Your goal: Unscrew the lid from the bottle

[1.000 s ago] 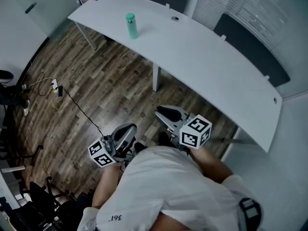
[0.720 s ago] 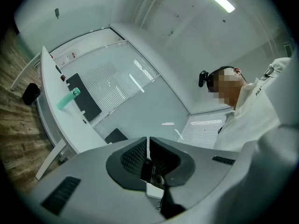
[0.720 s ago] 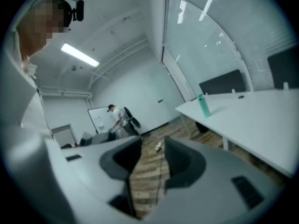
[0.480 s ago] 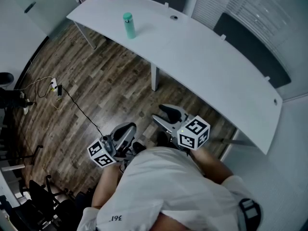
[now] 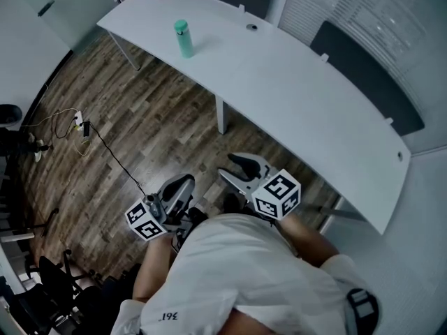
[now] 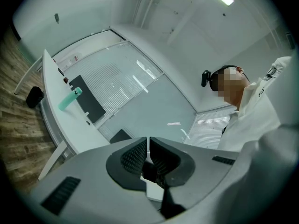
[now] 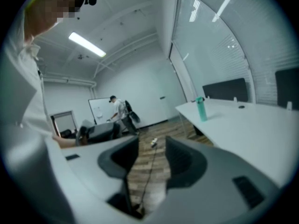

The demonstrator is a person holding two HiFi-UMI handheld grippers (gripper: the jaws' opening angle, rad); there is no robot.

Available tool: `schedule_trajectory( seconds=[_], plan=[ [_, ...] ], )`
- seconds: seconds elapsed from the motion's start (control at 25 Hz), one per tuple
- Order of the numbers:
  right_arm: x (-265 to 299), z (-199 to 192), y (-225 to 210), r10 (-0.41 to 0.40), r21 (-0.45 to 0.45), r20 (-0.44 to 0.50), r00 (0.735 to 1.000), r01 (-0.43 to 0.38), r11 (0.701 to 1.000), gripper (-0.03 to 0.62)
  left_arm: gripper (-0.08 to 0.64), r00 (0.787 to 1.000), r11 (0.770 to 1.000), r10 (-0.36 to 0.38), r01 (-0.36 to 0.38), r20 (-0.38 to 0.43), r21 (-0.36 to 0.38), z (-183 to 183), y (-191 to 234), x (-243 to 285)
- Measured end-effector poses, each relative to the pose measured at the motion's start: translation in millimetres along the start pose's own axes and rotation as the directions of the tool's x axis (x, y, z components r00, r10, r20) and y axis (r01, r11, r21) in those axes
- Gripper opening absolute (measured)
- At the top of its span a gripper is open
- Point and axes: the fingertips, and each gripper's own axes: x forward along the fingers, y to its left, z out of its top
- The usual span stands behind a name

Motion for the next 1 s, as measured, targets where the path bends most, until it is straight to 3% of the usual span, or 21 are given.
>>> schedule_trajectory(
  seconds=[0.44, 0.72, 1.0],
  plan=[
    [20.1, 9.7, -14.2, 0.056, 0.027, 0.002, 0.998, -0.056, 0.998, 0.189, 0.026, 0.998, 0.998, 0.055, -0.055, 0.016, 0.013, 6.0, 22.0, 10.2],
    [74.9, 20.9, -20.9, 0.034, 0.024, -0.002, 0.999, -0.034, 0.999, 0.189, 0.026, 0.999, 0.999, 0.043, -0.043, 0.009, 0.0, 40.6, 71.6, -2.4],
    [146.8, 52.1, -23.7, -0.03, 0.031, 0.004, 1.0, 0.03, 0.999, 0.189, 0.026, 0.999, 1.0, 0.006, -0.006, -0.041, 0.0, 101.9, 121.8, -20.5]
  ],
)
